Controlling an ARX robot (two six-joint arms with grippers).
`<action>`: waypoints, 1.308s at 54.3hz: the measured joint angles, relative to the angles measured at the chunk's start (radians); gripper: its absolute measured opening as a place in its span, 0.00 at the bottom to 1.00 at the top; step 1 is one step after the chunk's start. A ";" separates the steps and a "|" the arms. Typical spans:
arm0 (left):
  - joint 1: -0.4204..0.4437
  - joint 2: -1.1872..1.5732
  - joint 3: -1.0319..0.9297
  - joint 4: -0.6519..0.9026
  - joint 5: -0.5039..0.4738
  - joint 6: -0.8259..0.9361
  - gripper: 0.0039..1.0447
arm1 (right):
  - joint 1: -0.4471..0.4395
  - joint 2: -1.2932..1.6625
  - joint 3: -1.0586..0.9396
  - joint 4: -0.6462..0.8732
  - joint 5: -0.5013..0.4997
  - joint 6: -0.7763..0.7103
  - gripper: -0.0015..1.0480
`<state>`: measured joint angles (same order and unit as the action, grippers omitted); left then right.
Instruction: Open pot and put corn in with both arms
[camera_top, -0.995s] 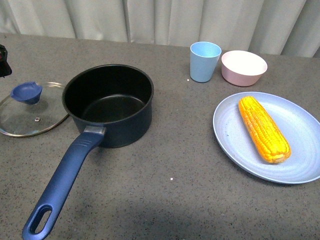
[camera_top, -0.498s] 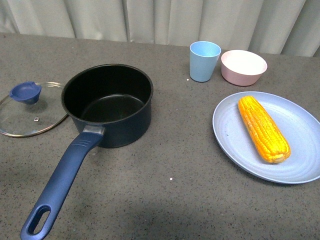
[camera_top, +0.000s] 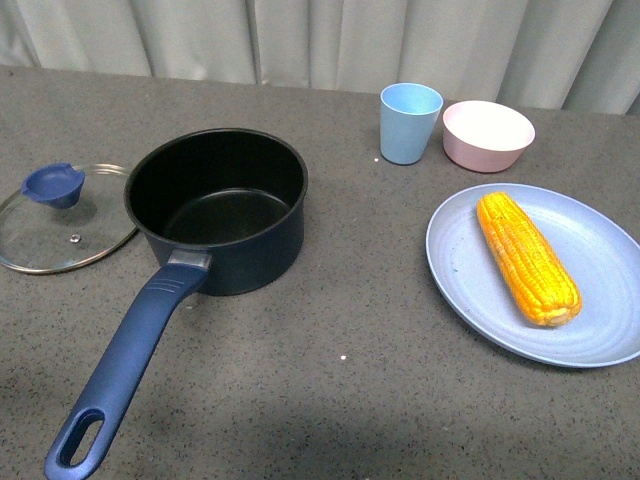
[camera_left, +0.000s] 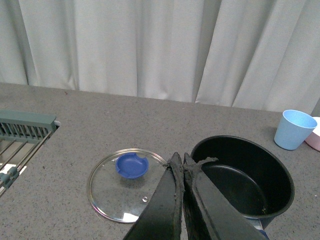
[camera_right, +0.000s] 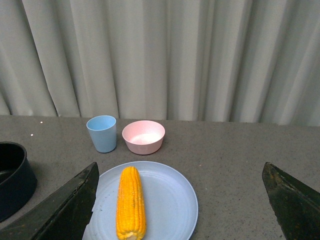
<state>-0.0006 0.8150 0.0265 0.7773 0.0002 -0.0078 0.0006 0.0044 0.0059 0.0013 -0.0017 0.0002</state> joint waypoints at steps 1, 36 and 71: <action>0.000 -0.007 -0.002 -0.007 0.000 0.000 0.04 | 0.000 0.000 0.000 0.000 0.000 0.000 0.91; 0.000 -0.402 -0.007 -0.363 0.000 0.000 0.04 | 0.000 0.000 0.000 0.000 0.000 0.000 0.91; 0.000 -0.697 -0.007 -0.673 0.000 0.000 0.04 | 0.000 0.000 0.000 0.000 0.000 0.000 0.91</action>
<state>-0.0006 0.1184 0.0196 0.1040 0.0002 -0.0074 0.0006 0.0044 0.0059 0.0013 -0.0017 0.0002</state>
